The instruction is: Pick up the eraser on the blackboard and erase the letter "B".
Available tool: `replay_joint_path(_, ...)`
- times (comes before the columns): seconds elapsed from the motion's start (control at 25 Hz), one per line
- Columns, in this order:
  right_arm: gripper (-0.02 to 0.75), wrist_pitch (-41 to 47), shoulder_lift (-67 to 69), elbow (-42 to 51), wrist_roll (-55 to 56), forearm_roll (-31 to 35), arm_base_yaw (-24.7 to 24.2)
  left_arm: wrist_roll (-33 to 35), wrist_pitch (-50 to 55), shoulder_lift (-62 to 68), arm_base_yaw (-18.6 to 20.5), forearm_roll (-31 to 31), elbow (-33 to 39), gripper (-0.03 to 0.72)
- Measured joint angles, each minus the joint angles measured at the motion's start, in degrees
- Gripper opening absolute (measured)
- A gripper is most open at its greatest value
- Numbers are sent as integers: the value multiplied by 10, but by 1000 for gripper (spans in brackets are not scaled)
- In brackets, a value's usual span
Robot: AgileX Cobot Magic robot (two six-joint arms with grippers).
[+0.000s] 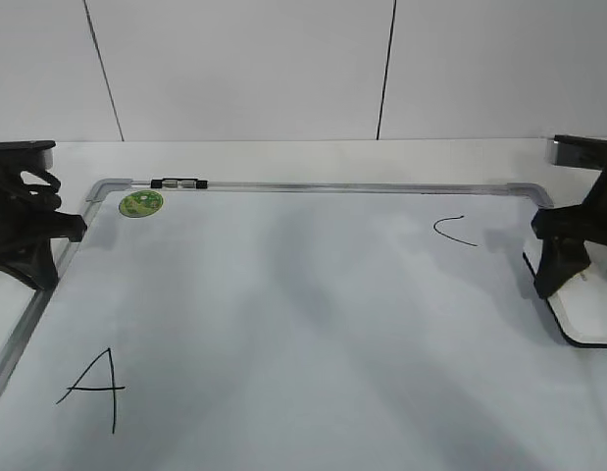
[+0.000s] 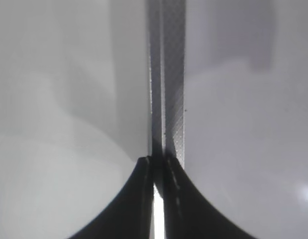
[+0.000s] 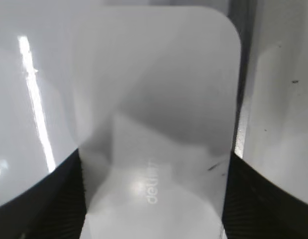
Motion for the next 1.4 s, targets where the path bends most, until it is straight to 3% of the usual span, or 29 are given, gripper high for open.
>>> replay_joint_path(1.4, 546, -17, 16, 0, -3, -11, -1, 0, 1, 0, 0, 0, 0, 16)
